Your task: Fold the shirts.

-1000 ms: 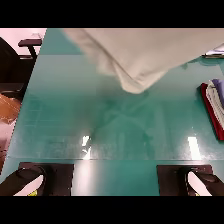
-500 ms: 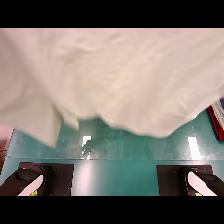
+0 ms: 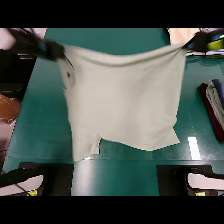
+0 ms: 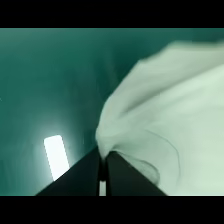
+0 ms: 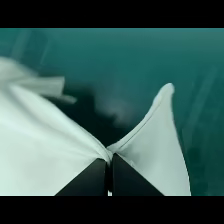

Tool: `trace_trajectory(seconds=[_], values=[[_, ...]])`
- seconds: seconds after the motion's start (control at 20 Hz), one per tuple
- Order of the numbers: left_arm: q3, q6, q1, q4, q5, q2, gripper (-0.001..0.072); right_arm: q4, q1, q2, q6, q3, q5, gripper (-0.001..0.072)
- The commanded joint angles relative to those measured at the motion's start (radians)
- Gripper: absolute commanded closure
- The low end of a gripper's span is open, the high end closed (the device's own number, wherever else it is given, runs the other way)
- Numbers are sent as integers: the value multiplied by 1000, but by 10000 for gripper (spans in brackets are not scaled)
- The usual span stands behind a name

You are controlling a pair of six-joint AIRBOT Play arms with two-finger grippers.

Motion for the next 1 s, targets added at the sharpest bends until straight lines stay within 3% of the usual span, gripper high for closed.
trace_trajectory(seconds=[0.0,0.1,0.2,0.3,0.45,0.6,0.8,0.95], values=[[-77,-12,17,3,103,-198,682,12,35,-193,1,-8,-74,693],[-65,-13,43,-16,143,-233,655,14,34,-276,1,61,-74,692],[-39,-41,78,-43,157,-236,211,15,34,-335,1,143,-59,678],[11,-38,124,-91,95,-230,201,15,34,-364,2,208,-34,324],[56,10,211,-193,-116,-183,229,15,18,-300,-23,146,52,327],[-59,92,274,-225,-219,-88,228,75,-26,-170,-84,-68,111,335],[-407,101,340,-226,-184,75,228,344,-109,36,-149,-394,90,335],[-635,101,355,-230,-104,135,228,366,-126,170,-154,-548,31,335]])
